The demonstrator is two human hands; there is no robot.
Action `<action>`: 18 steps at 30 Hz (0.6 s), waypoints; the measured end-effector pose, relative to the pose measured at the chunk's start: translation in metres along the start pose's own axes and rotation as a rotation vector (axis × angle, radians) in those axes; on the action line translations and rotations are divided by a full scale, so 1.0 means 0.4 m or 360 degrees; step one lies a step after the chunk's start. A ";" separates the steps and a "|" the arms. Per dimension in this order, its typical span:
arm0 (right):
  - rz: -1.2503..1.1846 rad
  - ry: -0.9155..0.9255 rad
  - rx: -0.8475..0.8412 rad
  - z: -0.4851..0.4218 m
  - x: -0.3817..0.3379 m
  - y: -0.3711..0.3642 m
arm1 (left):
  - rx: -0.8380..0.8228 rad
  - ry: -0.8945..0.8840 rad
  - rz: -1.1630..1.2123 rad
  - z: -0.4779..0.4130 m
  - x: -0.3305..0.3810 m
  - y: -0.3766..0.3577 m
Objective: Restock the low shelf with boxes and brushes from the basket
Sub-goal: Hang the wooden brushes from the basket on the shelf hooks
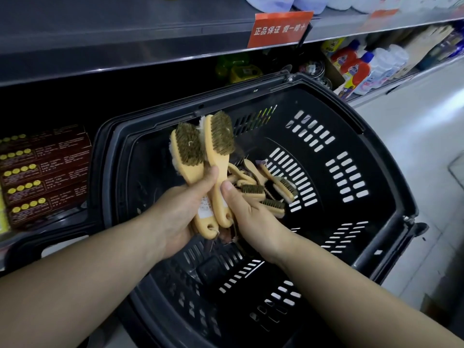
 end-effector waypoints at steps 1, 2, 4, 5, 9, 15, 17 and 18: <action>0.0034 -0.0018 -0.0042 -0.005 0.005 -0.001 | -0.0013 -0.0003 -0.0002 0.000 0.000 -0.001; 0.0101 -0.0054 -0.0113 -0.008 0.009 0.001 | -0.0007 -0.0007 -0.0017 0.000 -0.001 0.000; 0.0405 -0.0183 -0.0341 -0.012 0.012 0.021 | 0.0045 -0.0028 -0.0130 -0.002 -0.005 0.005; 0.0613 -0.0303 -0.0484 -0.013 0.012 0.041 | 0.0075 -0.0023 -0.0185 -0.001 -0.007 0.007; 0.0965 -0.0627 -0.0386 -0.115 0.039 0.215 | 0.0149 0.0041 -0.0236 -0.003 -0.021 0.022; 0.1879 -0.1050 0.0616 -0.297 0.198 0.465 | 0.0201 0.0130 -0.0307 -0.009 -0.034 0.033; 0.2200 -0.0956 0.0636 -0.323 0.247 0.456 | 0.0151 0.0157 -0.0346 -0.008 -0.035 0.028; 0.2098 -0.0950 0.0670 -0.328 0.267 0.462 | 0.0114 0.0162 -0.0364 -0.008 -0.036 0.025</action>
Point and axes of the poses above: each hand's wrist, its own z-axis away from the middle knuckle, its own y-axis out of the back of the hand, x = y × z, the point moved 4 cm from there along -z, towards the middle knuckle, and after that the axes turned 13 degrees about -y, right-handed, at the moved point
